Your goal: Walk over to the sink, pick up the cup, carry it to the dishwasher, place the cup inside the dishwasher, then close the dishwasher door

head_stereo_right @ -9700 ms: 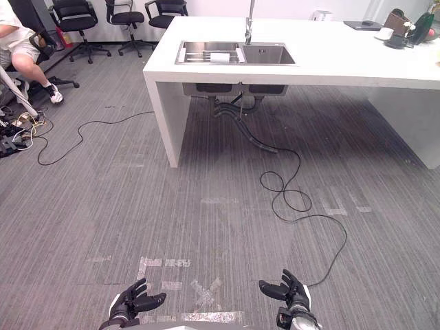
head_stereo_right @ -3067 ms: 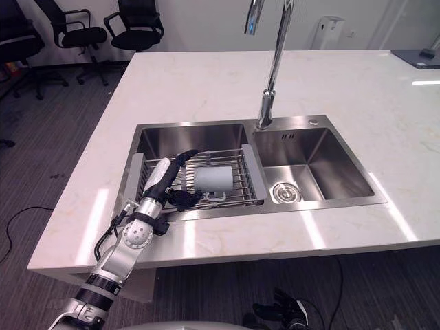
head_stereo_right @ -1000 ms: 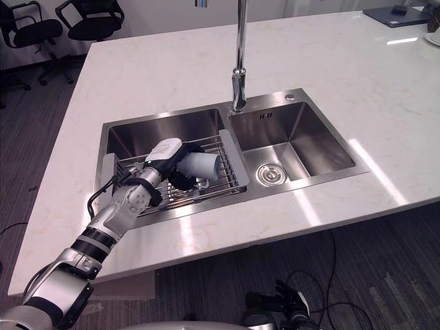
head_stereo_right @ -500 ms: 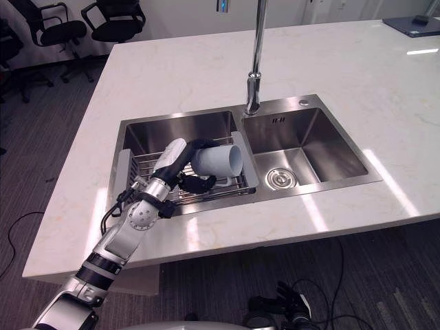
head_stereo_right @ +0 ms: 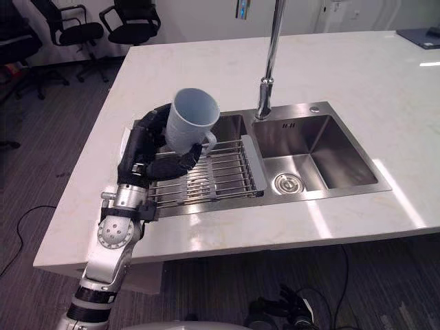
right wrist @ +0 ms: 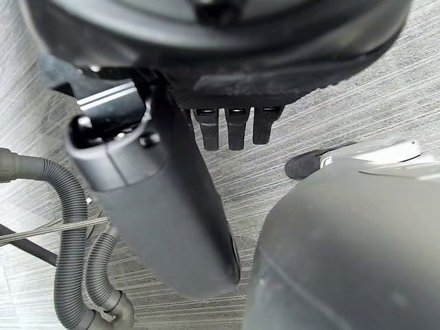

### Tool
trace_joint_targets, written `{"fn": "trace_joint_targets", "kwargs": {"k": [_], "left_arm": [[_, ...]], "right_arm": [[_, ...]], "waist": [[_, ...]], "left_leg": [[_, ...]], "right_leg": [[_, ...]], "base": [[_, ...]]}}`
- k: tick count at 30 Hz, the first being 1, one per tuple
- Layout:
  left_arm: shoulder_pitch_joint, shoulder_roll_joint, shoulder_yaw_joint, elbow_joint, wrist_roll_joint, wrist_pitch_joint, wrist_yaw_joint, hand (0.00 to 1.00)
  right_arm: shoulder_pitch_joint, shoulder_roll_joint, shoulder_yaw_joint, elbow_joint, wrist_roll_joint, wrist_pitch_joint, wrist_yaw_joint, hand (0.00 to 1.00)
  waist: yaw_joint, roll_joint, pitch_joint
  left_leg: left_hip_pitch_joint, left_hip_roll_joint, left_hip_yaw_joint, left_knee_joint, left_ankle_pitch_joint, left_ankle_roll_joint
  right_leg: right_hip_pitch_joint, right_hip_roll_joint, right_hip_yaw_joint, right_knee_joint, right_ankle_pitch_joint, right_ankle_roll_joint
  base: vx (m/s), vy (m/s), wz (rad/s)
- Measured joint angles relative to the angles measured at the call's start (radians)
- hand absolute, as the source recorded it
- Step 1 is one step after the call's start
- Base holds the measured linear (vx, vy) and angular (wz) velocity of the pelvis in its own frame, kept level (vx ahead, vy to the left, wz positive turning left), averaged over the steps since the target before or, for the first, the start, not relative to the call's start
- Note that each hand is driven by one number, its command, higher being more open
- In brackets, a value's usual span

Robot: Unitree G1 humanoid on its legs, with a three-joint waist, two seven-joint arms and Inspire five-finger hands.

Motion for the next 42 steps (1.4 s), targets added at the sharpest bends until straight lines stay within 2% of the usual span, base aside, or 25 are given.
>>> {"fn": "trace_joint_targets", "kwargs": {"k": [7, 13, 16, 21, 24, 26, 27, 28, 29, 30, 32, 33, 35, 39, 40, 41, 42], "left_arm": [[0.097, -0.045, 0.034, -0.016, -0.085, -0.001, -0.003, 0.30], [0.167, -0.068, 0.040, -0.049, -0.117, 0.000, -0.003, 0.30], [0.211, -0.076, 0.036, -0.080, -0.117, -0.001, -0.004, 0.30], [0.222, -0.080, -0.001, -0.107, -0.116, -0.001, -0.005, 0.30], [0.227, -0.088, -0.021, -0.144, -0.116, 0.001, -0.006, 0.30], [0.227, -0.093, -0.028, -0.170, -0.116, 0.000, -0.007, 0.30], [0.227, -0.102, -0.029, -0.173, -0.116, -0.003, -0.008, 0.30], [0.229, -0.111, -0.027, -0.173, -0.116, -0.004, -0.007, 0.30], [0.229, -0.114, -0.026, -0.173, -0.116, -0.005, -0.006, 0.30], [0.228, -0.120, -0.021, -0.176, -0.117, -0.006, -0.005, 0.30], [0.230, -0.135, -0.024, -0.180, -0.116, -0.004, -0.004, 0.30], [0.229, -0.154, -0.032, -0.183, -0.116, -0.003, -0.004, 0.30], [0.229, -0.166, -0.052, -0.183, -0.116, -0.002, -0.005, 0.30], [0.228, -0.167, -0.054, -0.193, -0.118, -0.003, -0.002, 0.30], [0.227, -0.166, -0.057, -0.202, -0.120, -0.003, -0.002, 0.30], [0.226, -0.167, -0.062, -0.222, -0.129, -0.003, -0.003, 0.30], [0.225, -0.170, -0.073, -0.235, -0.135, -0.004, -0.004, 0.30]], "right_arm": [[0.030, 0.021, -0.008, 0.000, 0.000, 0.001, -0.001, 0.90], [0.033, 0.022, -0.008, 0.000, 0.000, 0.001, -0.003, 0.90], [0.033, 0.020, -0.006, -0.001, 0.000, 0.001, -0.010, 0.90], [0.051, 0.023, 0.008, -0.044, 0.000, 0.001, -0.019, 0.90], [0.056, 0.042, 0.007, -0.100, 0.000, 0.002, -0.026, 0.90], [0.047, 0.053, 0.004, -0.118, 0.001, 0.002, -0.032, 0.90], [0.043, 0.060, 0.006, -0.127, 0.001, 0.003, -0.033, 0.90], [0.041, 0.067, 0.012, -0.135, 0.003, 0.004, -0.035, 0.90], [0.033, 0.067, 0.018, -0.136, 0.006, 0.003, -0.035, 0.90], [0.017, 0.065, 0.028, -0.139, 0.010, 0.003, -0.036, 0.90], [-0.009, 0.061, 0.031, -0.163, 0.026, 0.002, -0.049, 0.90], [-0.033, 0.053, 0.030, -0.177, 0.032, -0.001, -0.061, 0.90], [-0.050, 0.049, 0.031, -0.175, 0.040, -0.005, -0.076, 0.90], [-0.022, 0.055, 0.019, -0.193, 0.073, -0.005, -0.108, 0.90], [-0.013, 0.062, 0.012, -0.202, 0.075, -0.005, -0.110, 0.90], [-0.001, 0.068, 0.001, -0.213, 0.076, -0.005, -0.119, 0.90], [0.011, 0.066, 0.000, -0.222, 0.076, -0.005, -0.122, 0.90]], "waist": [[0.019, -0.030, -0.025], [0.024, -0.032, -0.032], [0.036, -0.029, -0.045], [0.047, -0.039, -0.052], [0.049, -0.058, -0.036], [0.057, -0.059, -0.035], [0.062, -0.061, -0.037], [0.088, -0.071, -0.045], [0.102, -0.077, -0.052], [0.113, -0.089, -0.058], [0.143, -0.068, -0.073], [0.145, -0.042, -0.066], [0.137, -0.019, -0.051], [0.129, -0.019, -0.033], [0.127, -0.037, -0.027], [0.115, -0.038, -0.023], [0.107, -0.039, -0.023]], "left_leg": [[0.001, 0.004, 0.015, 0.011, -0.004, -0.002], [0.002, 0.008, 0.032, 0.039, -0.023, -0.001], [-0.010, 0.022, 0.062, 0.092, -0.060, -0.004], [-0.060, 0.029, 0.079, 0.170, -0.093, 0.001], [-0.083, 0.035, 0.077, 0.236, -0.125, 0.013], [-0.098, 0.041, 0.078, 0.251, -0.130, 0.030], [-0.110, 0.041, 0.069, 0.266, -0.127, 0.028], [-0.121, 0.041, 0.066, 0.286, -0.120, 0.017], [-0.137, 0.040, 0.065, 0.299, -0.119, 0.016], [-0.165, 0.038, 0.062, 0.319, -0.117, 0.012], [-0.233, 0.045, 0.049, 0.307, -0.083, -0.002], [-0.271, 0.065, 0.029, 0.295, -0.051, -0.006], [-0.286, 0.077, -0.012, 0.283, -0.019, -0.021], [-0.289, 0.076, -0.079, 0.262, 0.018, -0.043], [-0.289, 0.078, -0.068, 0.266, 0.015, -0.034], [-0.314, 0.089, -0.028, 0.345, -0.025, 0.015], [-0.322, 0.097, -0.008, 0.423, -0.055, 0.031]], "right_leg": [[-0.008, 0.004, 0.016, 0.015, 0.000, 0.000], [-0.008, 0.007, 0.036, 0.021, 0.000, 0.001], [-0.012, 0.017, 0.064, 0.027, 0.000, 0.001], [-0.084, 0.020, 0.083, 0.120, -0.026, 0.007], [-0.118, 0.011, 0.075, 0.225, -0.069, 0.022], [-0.142, 0.007, 0.057, 0.292, -0.109, 0.024], [-0.179, -0.001, 0.020, 0.491, -0.191, 0.023], [-0.175, -0.012, -0.005, 0.631, -0.257, 0.037], [-0.169, -0.017, -0.010, 0.643, -0.275, 0.037], [-0.171, -0.018, -0.013, 0.604, -0.289, 0.036], [-0.162, 0.004, -0.029, 0.449, -0.292, 0.027], [-0.156, 0.035, -0.044, 0.364, -0.243, -0.026], [-0.133, 0.052, -0.083, 0.314, -0.206, -0.043], [-0.103, 0.047, -0.157, 0.311, -0.194, -0.066], [-0.106, 0.035, -0.172, 0.308, -0.190, -0.071], [-0.105, 0.016, -0.203, 0.303, -0.183, -0.069], [-0.102, 0.000, -0.226, 0.302, -0.176, -0.065]], "base": [[-0.04, -0.015, -0.06], [-0.02, -0.003, -0.11], [-0.02, 0.005, -0.30], [-0.02, 0.000, -0.12], [-0.11, -0.007, 0.02], [-0.13, -0.033, 0.13], [-0.08, -0.062, 0.16], [-0.08, -0.107, 0.16], [-0.06, -0.121, 0.05], [-0.09, -0.144, 0.10], [-0.11, -0.107, 0.09], [-0.11, -0.098, 0.14], [-0.16, -0.114, 0.48], [-0.21, -0.071, 0.49], [-0.20, -0.015, 0.69], [-0.14, 0.016, 0.71], [-0.19, 0.066, 0.78]]}}
